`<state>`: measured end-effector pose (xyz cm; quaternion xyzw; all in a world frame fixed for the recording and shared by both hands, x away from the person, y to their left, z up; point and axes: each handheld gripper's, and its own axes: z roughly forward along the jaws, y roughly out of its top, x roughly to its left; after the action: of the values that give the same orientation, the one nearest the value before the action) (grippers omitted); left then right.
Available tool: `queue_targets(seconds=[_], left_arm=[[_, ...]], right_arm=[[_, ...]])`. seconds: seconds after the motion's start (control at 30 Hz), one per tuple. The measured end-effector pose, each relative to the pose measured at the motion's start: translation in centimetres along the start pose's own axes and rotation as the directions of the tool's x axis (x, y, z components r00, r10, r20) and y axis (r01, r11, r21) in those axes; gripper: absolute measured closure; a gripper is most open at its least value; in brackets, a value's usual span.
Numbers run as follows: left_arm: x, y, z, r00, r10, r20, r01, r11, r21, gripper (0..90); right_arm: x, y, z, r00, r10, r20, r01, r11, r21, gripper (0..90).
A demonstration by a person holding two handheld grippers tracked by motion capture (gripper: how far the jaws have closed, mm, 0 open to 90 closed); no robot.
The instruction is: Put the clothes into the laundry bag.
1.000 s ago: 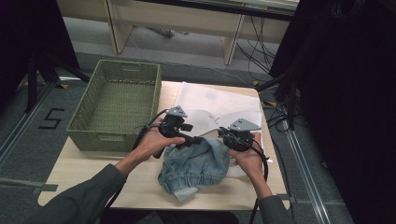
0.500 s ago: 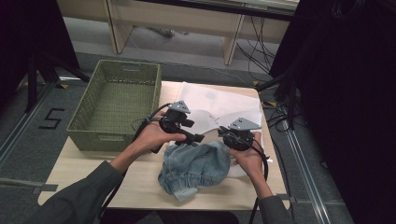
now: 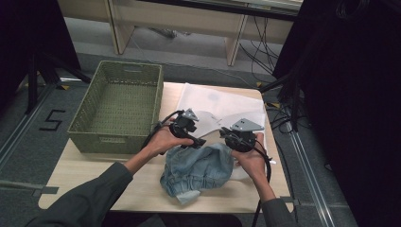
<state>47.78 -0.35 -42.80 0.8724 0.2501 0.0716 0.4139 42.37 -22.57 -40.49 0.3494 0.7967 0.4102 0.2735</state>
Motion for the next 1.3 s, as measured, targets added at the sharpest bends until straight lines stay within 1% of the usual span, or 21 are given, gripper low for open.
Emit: queue_targets(seconds=[0.1,0.17,0.2,0.27,0.43,0.47,0.5,0.53,0.63,0.67,0.73,0.77,0.87,0.93,1.0,1.03,1.07,1.13,1.17,1.2,1.3], left_arm=[[-0.1,-0.1,0.9,0.9993,0.033,-0.018,-0.033,0.9994,0.003,45.2],[0.0,-0.2,1.1,0.9948,0.089,-0.05,-0.089,0.996,0.001,66.4],[0.1,-0.3,1.1,0.9943,0.096,-0.047,-0.096,0.9953,-0.007,76.1],[0.5,-0.4,0.5,0.9937,0.091,-0.066,-0.094,0.9949,-0.037,84.5],[0.9,-0.1,-1.6,0.9927,0.092,-0.078,-0.097,0.9934,-0.062,86.0],[0.8,0.0,-3.0,0.991,0.099,-0.091,-0.105,0.9922,-0.067,86.0],[0.9,0.0,-3.7,0.9886,0.118,-0.093,-0.124,0.9905,-0.06,86.0],[0.8,0.0,-4.1,0.987,0.125,-0.101,-0.131,0.9899,-0.054,86.0],[0.9,-0.4,-4.9,0.9828,0.153,-0.105,-0.155,0.9877,-0.019,85.6],[0.9,-0.6,-4.9,0.986,0.133,-0.101,-0.135,0.9907,-0.015,85.6],[0.8,-0.7,-5.0,0.9833,0.151,-0.102,-0.152,0.9884,0.001,85.6],[0.7,-0.8,-5.0,0.9844,0.144,-0.102,-0.144,0.9895,0.003,85.6],[0.5,-0.6,-5.4,0.9812,0.161,-0.106,-0.161,0.9869,0.01,85.4],[0.5,-0.7,-5.5,0.9828,0.154,-0.102,-0.154,0.988,0.012,85.4],[0.6,-0.8,-5.5,0.9815,0.163,-0.1,-0.161,0.9866,0.023,85.3],[0.6,-0.9,-5.3,0.9854,0.14,-0.096,-0.139,0.9901,0.016,85.3],[0.6,-0.9,-5.3,0.9852,0.143,-0.094,-0.143,0.9896,0.016,85.2],[0.7,-0.9,-5.2,0.9853,0.144,-0.092,-0.143,0.9895,0.015,85.2],[0.7,-0.9,-5.2,0.9853,0.144,-0.092,-0.143,0.9895,0.015,85.2],[0.7,-1.0,-5.2,0.9867,0.134,-0.092,-0.133,0.991,0.015,85.2],[0.7,-1.0,-5.3,0.9873,0.132,-0.089,-0.131,0.9913,0.013,85.2]], right_arm=[[0.1,0.0,0.0,1.0,-0.008,-0.003,0.008,1.0,-0.003,83.6],[0.1,0.1,0.0,0.9999,-0.008,-0.006,0.008,1.0,0.0,83.5],[0.2,0.0,0.1,1.0,-0.008,-0.001,0.008,1.0,-0.014,83.4],[0.4,0.0,0.0,0.9998,-0.01,-0.015,0.01,1.0,0.006,83.3],[0.8,0.1,-0.1,0.9995,-0.001,-0.031,0.001,1.0,-0.01,81.4],[1.2,0.4,-0.6,0.9968,0.018,-0.077,-0.018,1.0,0.0,78.7],[1.3,0.5,-0.7,0.9964,0.014,-0.084,-0.015,1.0,-0.009,77.2],[1.4,0.7,-0.8,0.9947,-0.012,-0.102,0.01,1.0,-0.023,73.1],[2.3,1.4,-1.7,0.9904,0.05,-0.129,-0.052,0.999,-0.013,61.5],[2.5,1.6,-1.9,0.9881,0.051,-0.145,-0.055,0.998,-0.028,57.9],[3.2,2.0,-2.1,0.9837,0.031,-0.177,-0.041,0.998,-0.053,51.0],[3.6,2.1,-2.2,0.9813,0.005,-0.192,-0.014,0.999,-0.042,49.1],[5.0,2.2,-2.3,0.9701,-0.029,-0.241,0.022,0.999,-0.029,45.5],[5.8,2.2,-2.1,0.9628,-0.037,-0.268,0.033,0.999,-0.019,43.9],[6.6,2.2,-2.0,0.9528,-0.039,-0.301,0.044,0.999,0.01,41.8],[7.1,2.1,-1.8,0.945,-0.039,-0.325,0.051,0.998,0.031,39.7],[7.4,1.9,-1.5,0.9359,-0.062,-0.347,0.086,0.995,0.054,37.8],[7.9,1.4,-0.9,0.9359,-0.07,-0.345,0.101,0.992,0.074,37.3],[8.1,0.9,-0.4,0.9366,-0.042,-0.348,0.082,0.991,0.101,36.6],[8.4,0.2,0.3,0.933,-0.027,-0.359,0.085,0.986,0.146,36.2],[9.4,-1.7,1.8,0.9326,-0.062,-0.356,0.143,0.968,0.207,34.8]])
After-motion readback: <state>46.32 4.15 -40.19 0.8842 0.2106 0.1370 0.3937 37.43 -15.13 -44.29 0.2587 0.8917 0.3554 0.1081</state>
